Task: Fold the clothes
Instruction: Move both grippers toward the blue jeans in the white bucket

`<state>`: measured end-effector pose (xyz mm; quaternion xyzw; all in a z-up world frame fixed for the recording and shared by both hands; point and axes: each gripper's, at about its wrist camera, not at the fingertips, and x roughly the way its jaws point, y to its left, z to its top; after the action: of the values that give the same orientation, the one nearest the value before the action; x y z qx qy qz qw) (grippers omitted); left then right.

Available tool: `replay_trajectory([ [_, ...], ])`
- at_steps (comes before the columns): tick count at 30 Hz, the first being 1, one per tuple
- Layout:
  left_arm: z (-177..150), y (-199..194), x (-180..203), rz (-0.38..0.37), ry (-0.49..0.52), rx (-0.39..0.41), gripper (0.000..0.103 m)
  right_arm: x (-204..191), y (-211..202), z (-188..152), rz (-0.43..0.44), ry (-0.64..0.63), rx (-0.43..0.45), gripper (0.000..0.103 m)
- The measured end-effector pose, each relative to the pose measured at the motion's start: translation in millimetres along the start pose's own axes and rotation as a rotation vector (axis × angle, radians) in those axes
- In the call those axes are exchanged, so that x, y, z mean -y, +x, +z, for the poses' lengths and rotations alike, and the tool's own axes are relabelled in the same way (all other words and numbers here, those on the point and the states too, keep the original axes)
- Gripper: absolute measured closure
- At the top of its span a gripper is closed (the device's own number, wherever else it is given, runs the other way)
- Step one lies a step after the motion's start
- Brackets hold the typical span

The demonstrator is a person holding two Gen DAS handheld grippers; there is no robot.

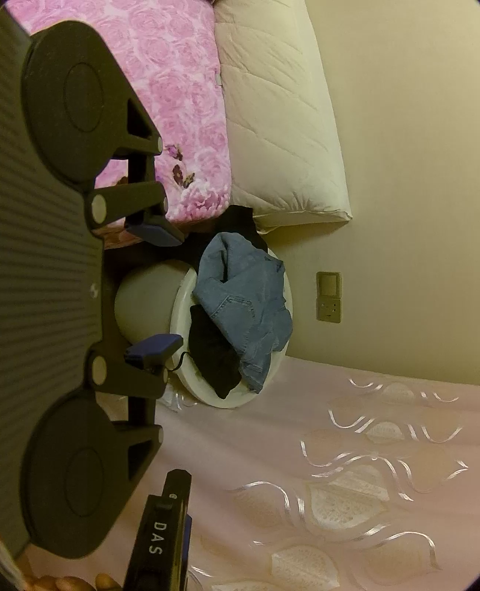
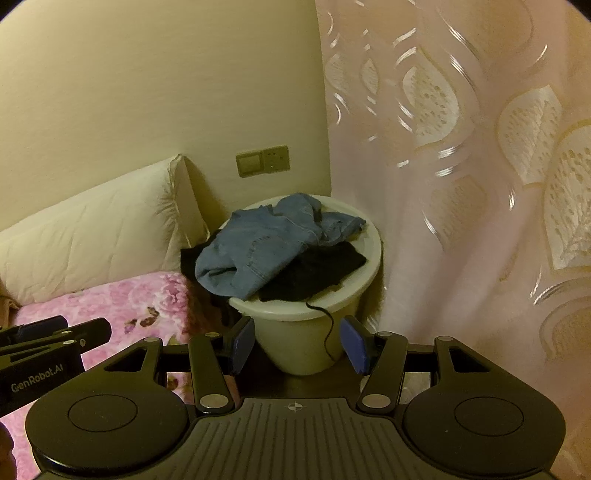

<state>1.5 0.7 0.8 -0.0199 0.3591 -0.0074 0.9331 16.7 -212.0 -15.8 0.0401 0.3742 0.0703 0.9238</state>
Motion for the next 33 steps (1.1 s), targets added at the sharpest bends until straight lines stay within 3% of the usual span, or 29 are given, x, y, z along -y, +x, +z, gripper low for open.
replay_trajectory([
  [6,10,1,-5,0.002,0.000,0.002,0.054,0,-1,2,0.002,-0.003,0.002,0.047],
  [16,-12,6,-9,0.009,-0.022,-0.002,0.054,0,5,7,-0.007,-0.015,-0.017,0.047],
  [33,7,38,-35,0.033,-0.075,-0.055,0.047,-18,35,25,0.005,-0.050,-0.030,0.047],
])
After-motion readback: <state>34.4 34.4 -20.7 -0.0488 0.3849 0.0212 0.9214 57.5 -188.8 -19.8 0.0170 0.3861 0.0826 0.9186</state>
